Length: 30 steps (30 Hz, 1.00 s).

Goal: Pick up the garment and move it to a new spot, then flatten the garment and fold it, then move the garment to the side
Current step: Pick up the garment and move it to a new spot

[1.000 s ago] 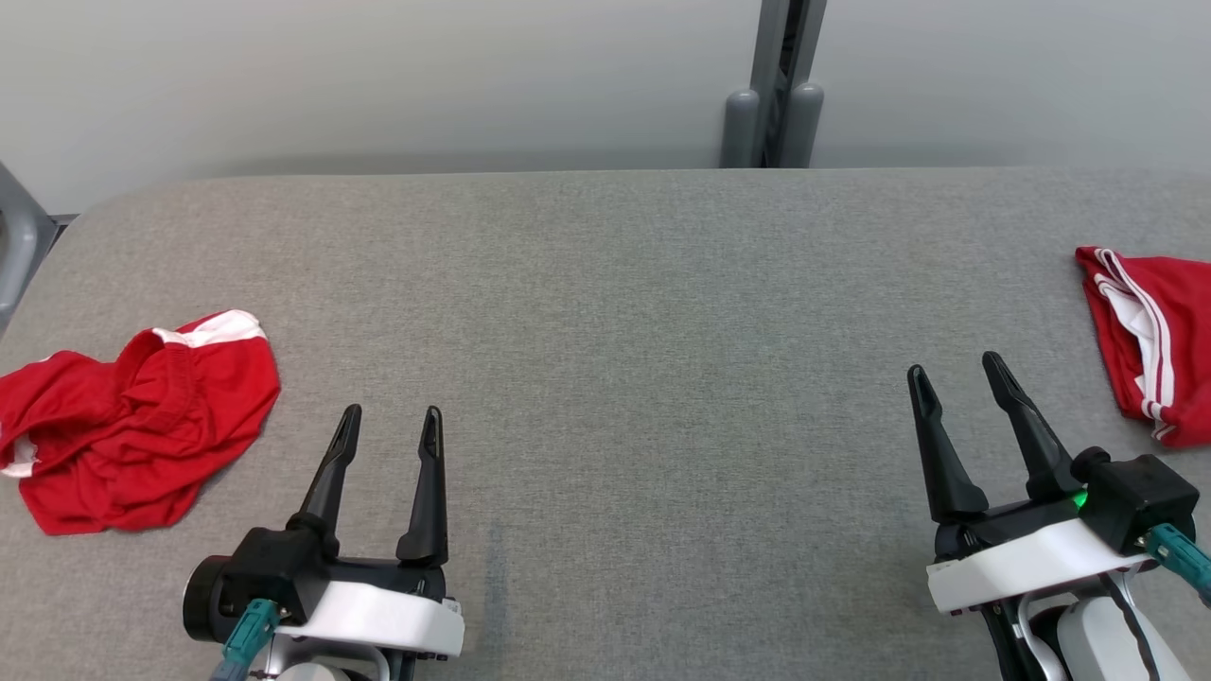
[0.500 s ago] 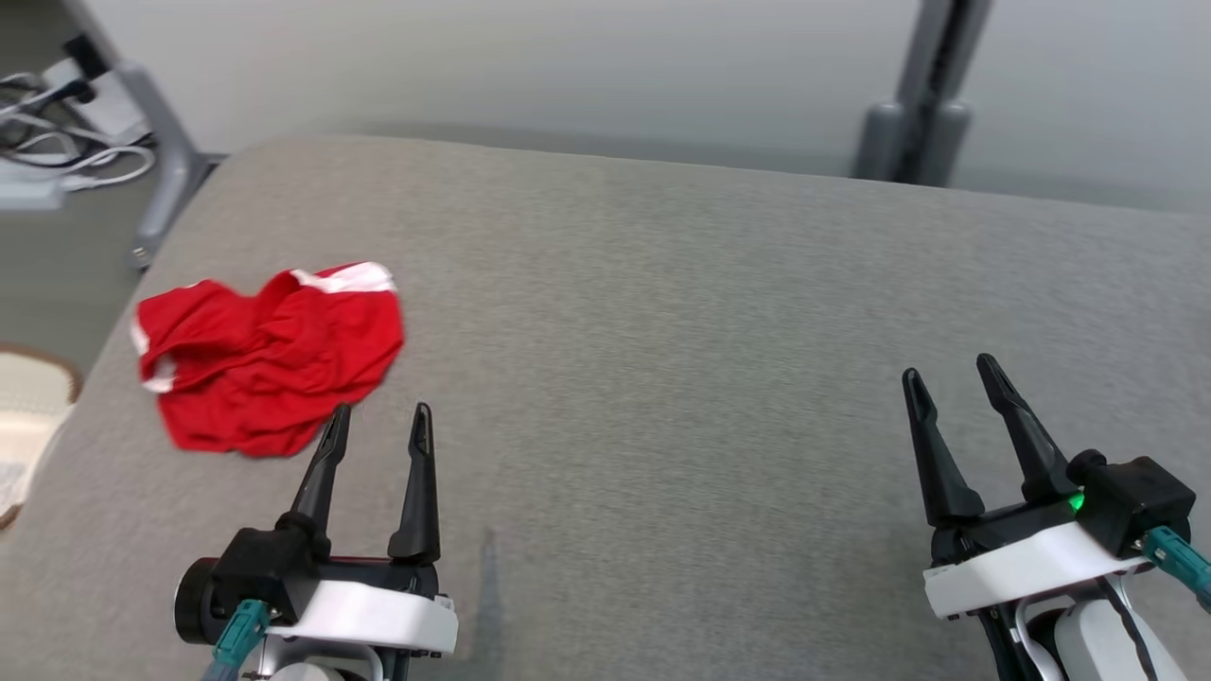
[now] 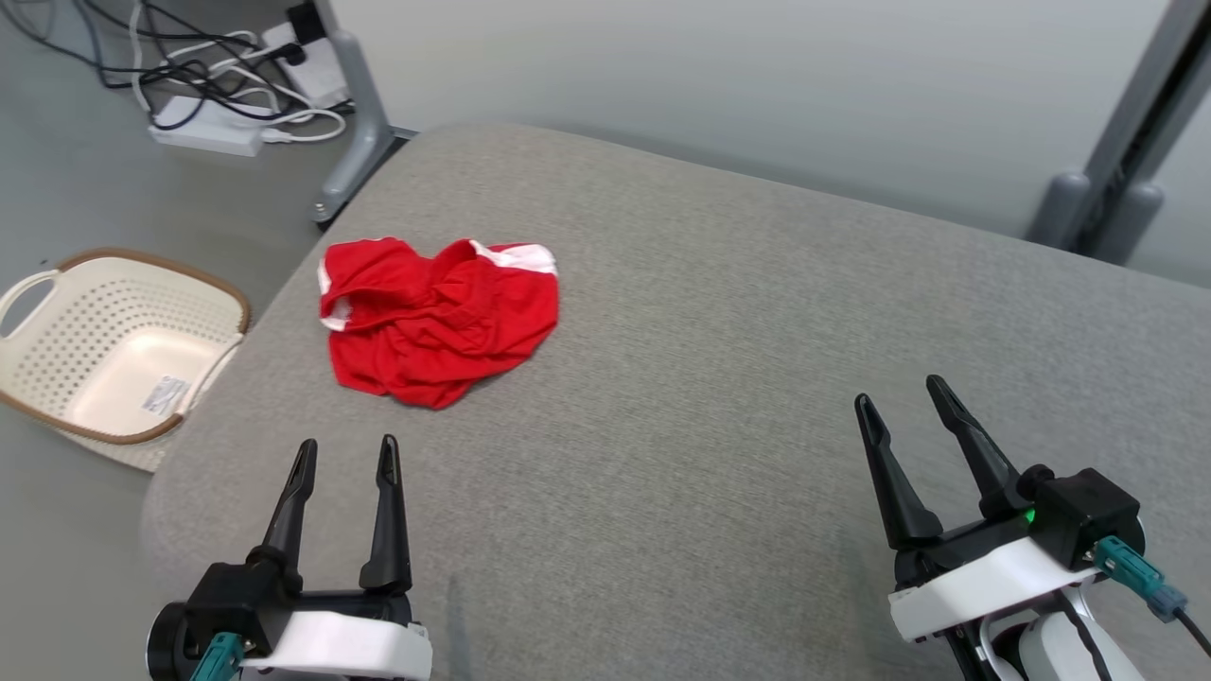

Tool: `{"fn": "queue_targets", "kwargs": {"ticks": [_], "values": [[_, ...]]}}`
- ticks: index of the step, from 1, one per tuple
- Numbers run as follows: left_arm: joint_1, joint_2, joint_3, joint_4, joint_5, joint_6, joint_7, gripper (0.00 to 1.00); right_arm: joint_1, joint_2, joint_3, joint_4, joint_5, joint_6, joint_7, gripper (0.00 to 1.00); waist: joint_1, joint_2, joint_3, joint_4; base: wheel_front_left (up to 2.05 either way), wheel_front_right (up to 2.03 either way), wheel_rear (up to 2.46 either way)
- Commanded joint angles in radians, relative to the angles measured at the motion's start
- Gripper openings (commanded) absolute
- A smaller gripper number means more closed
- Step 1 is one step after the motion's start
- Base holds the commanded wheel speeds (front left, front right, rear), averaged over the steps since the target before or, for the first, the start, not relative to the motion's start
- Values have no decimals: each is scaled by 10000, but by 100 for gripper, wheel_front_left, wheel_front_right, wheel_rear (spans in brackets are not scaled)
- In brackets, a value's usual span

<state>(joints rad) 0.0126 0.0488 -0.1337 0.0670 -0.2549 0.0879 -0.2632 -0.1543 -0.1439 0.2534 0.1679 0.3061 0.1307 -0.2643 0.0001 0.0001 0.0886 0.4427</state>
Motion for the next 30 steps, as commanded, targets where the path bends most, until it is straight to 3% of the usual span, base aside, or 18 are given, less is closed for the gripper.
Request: {"fn": "queue_targets", "kwargs": {"ticks": [1,8,25,30], "values": [[117,37,68,-19,73,-4,11,100,39,-39,-6,17,28,1,-4,100,-1,-1,-178,334,0,0,0],[347,34,379,-103,-113,-18,11,100,49,59,278,143,99,1,-4,100,-1,-1,-308,663,0,0,0],[439,38,492,-170,-36,21,11,100,-73,-82,574,454,352,1,-4,100,-1,-1,-445,594,0,0,0],[170,44,749,60,121,-228,11,100,81,-53,231,339,448,1,-4,100,-1,-1,-366,542,0,0,0]]}}
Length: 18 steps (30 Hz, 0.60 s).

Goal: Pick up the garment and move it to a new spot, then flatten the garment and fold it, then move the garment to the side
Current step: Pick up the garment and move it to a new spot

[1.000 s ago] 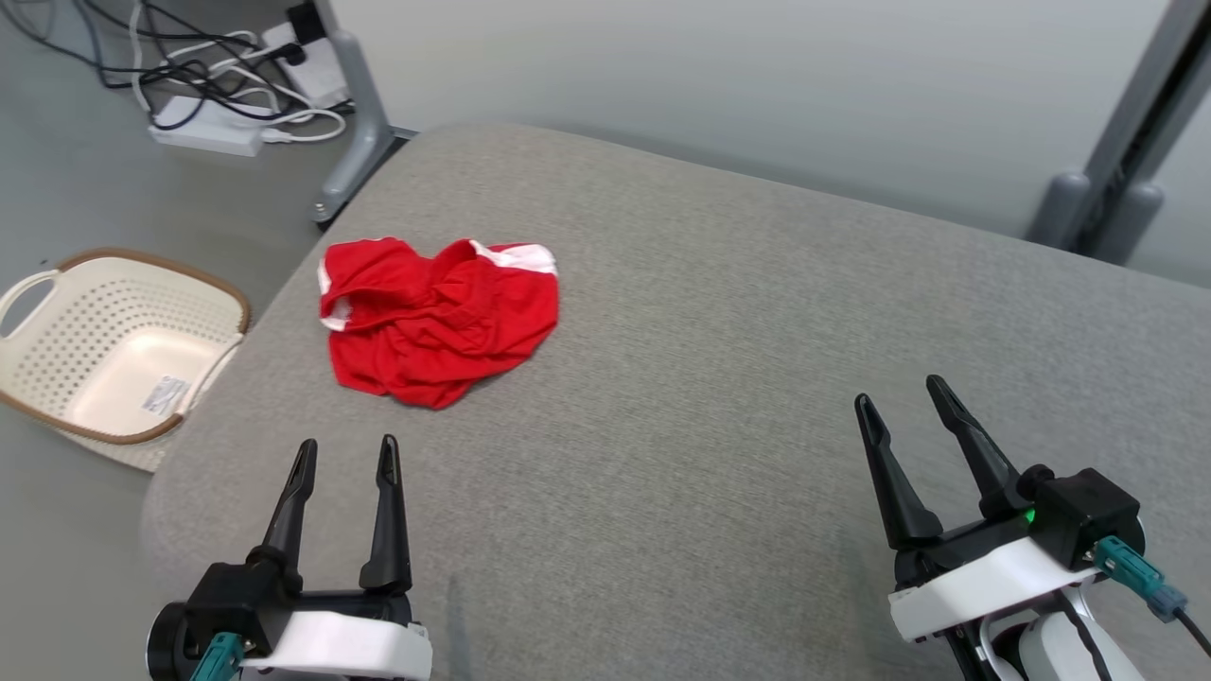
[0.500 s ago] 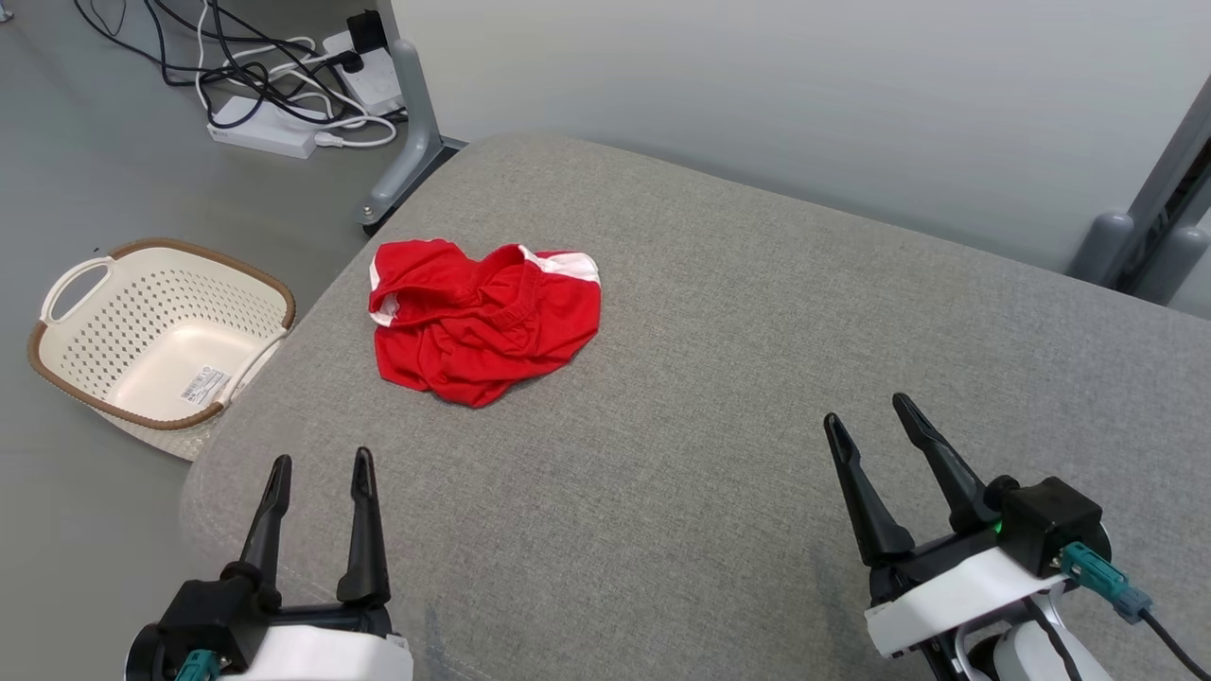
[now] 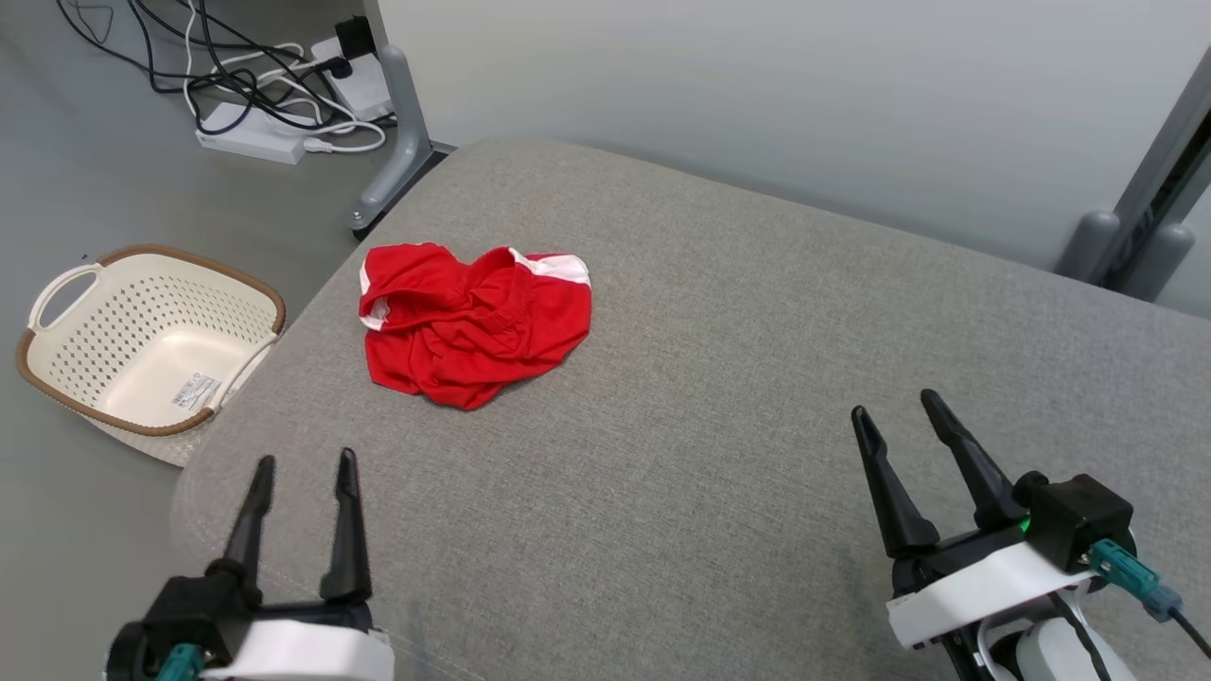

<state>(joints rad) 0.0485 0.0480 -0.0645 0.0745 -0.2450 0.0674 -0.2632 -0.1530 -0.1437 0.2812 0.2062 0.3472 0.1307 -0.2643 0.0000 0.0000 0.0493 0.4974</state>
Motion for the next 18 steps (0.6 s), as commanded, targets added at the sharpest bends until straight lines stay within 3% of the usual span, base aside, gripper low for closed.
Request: {"fn": "queue_targets", "kwargs": {"ticks": [1,10,12,16,18], "values": [[-259,47,159,58,137,-91,11,100,72,-100,-83,-69,6,1,-4,100,0,0,84,-28,0,0,0],[-1498,163,987,979,254,-1115,11,100,-580,-511,-78,-665,-770,1,12,100,0,0,1393,-665,0,0,0],[-2400,426,1125,1640,-52,-1469,10,100,-858,-652,-30,-1181,-859,1,217,100,0,0,1997,-886,0,0,0],[-3743,785,1289,2602,-577,-1672,413,100,-1176,-980,-4,-2031,-953,1,648,100,0,0,2854,-1111,0,0,0],[-5010,1179,1413,3800,-1139,-1811,1278,100,-1310,-1250,-13,-2754,-1071,1,1047,100,0,0,3473,-1420,0,0,0]]}}
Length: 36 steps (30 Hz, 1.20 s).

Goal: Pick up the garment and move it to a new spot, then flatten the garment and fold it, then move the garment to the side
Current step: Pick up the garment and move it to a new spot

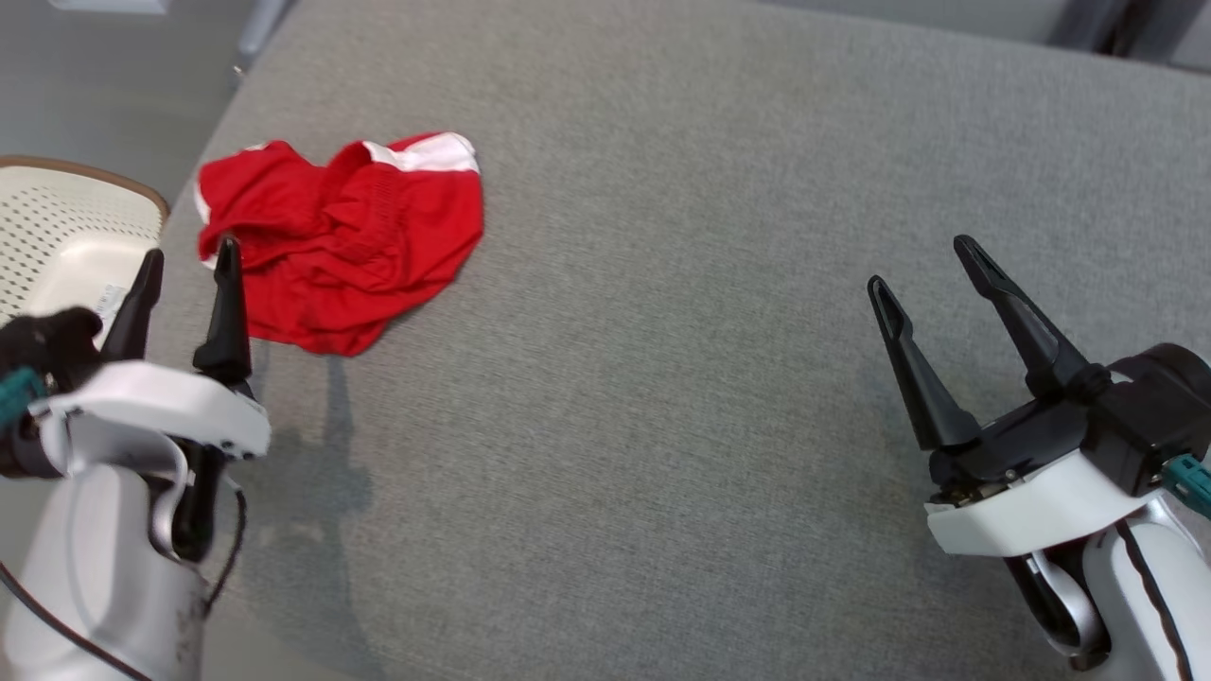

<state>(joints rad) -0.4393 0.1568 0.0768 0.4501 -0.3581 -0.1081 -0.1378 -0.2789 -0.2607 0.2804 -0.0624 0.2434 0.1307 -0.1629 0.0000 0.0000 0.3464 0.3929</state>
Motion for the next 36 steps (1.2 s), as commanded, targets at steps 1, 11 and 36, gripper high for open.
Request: {"fn": "queue_targets", "kwargs": {"ticks": [1,11,36], "values": [[-452,258,-69,267,-84,-76,264,100,-118,-137,-32,-231,-62,1,120,100,0,0,674,-469,0,0,0],[-3506,1633,-1961,2918,-660,-178,3642,100,-216,-666,38,-1460,52,1,485,100,0,0,2057,-1011,0,0,0],[-4097,1741,-2640,4379,-1484,-219,3172,0,-140,-421,106,-912,182,1,73,100,0,0,1395,-1076,0,0,0]]}}
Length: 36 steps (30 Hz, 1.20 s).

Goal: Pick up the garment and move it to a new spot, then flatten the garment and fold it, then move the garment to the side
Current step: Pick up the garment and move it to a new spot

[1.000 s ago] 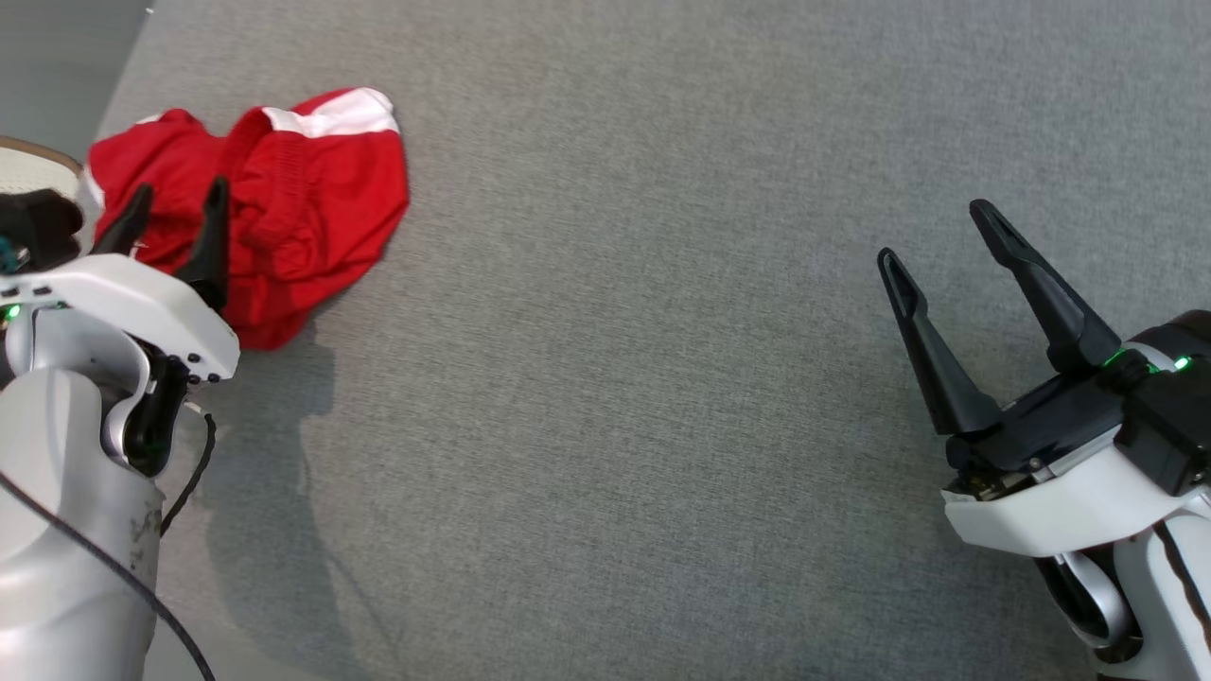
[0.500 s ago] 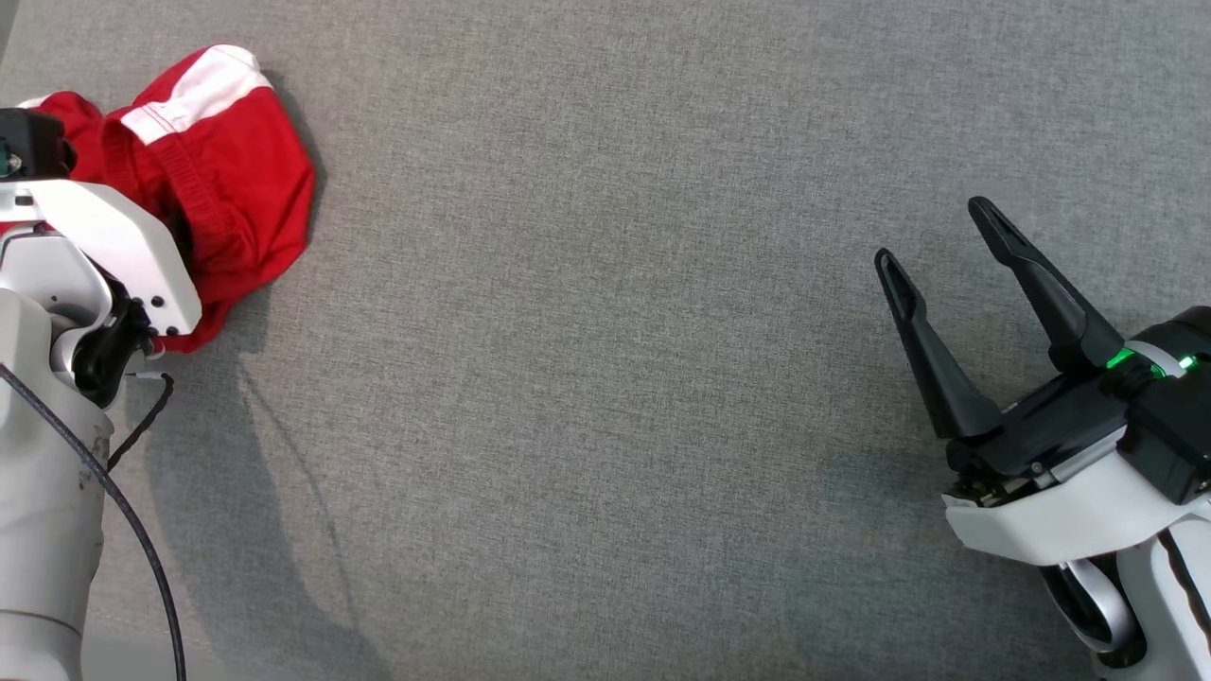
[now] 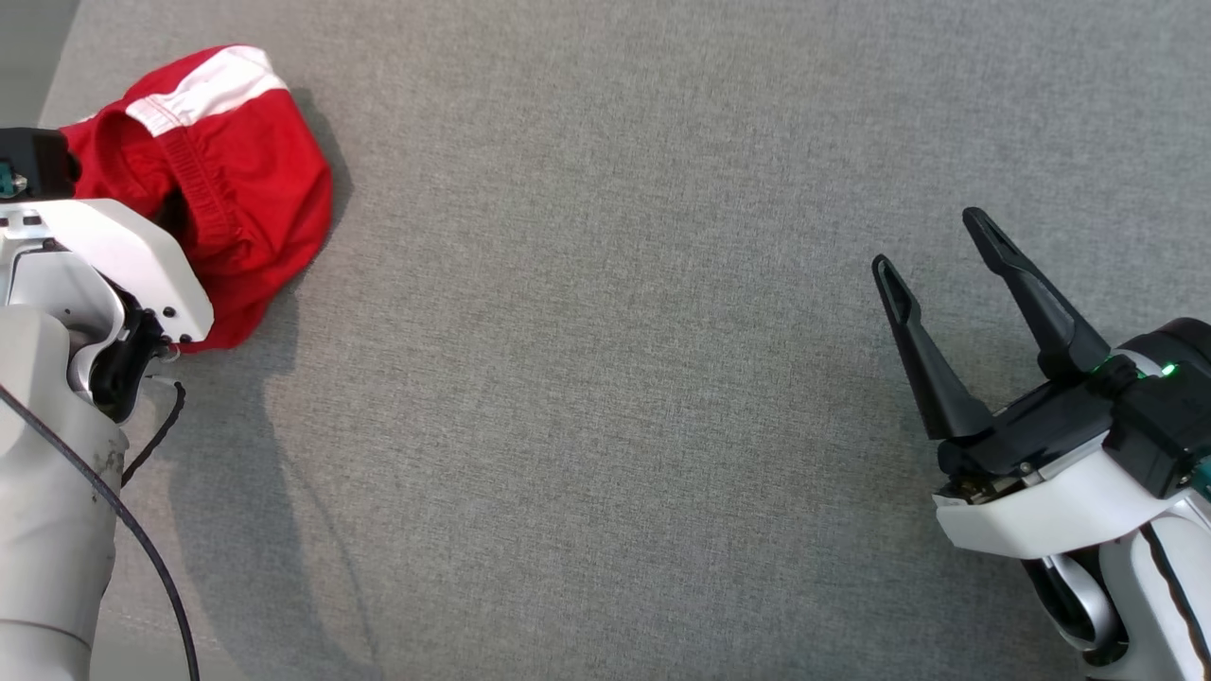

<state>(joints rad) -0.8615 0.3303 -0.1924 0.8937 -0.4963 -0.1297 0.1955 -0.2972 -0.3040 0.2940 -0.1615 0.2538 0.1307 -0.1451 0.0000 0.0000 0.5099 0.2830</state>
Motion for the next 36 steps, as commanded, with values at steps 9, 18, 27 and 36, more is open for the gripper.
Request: {"fn": "queue_targets", "kwargs": {"ticks": [9,18,27,36], "values": [[590,155,162,-656,-230,-4,-2306,0,-94,381,116,785,353,1,-551,100,0,0,-1484,-196,0,0,0],[1403,-39,-309,-2290,-441,-5,-3104,0,220,731,-185,1391,520,1,-919,100,0,0,-2527,-630,0,0,0],[2217,-611,-880,-5155,-552,145,-2943,0,380,967,-682,1606,521,1,-1125,100,0,0,-2981,-1609,0,0,0],[2526,-1828,-2079,-6652,-104,907,-2345,0,228,1195,-1009,1643,477,1,-1218,100,0,0,-2620,-3535,0,0,0]]}}
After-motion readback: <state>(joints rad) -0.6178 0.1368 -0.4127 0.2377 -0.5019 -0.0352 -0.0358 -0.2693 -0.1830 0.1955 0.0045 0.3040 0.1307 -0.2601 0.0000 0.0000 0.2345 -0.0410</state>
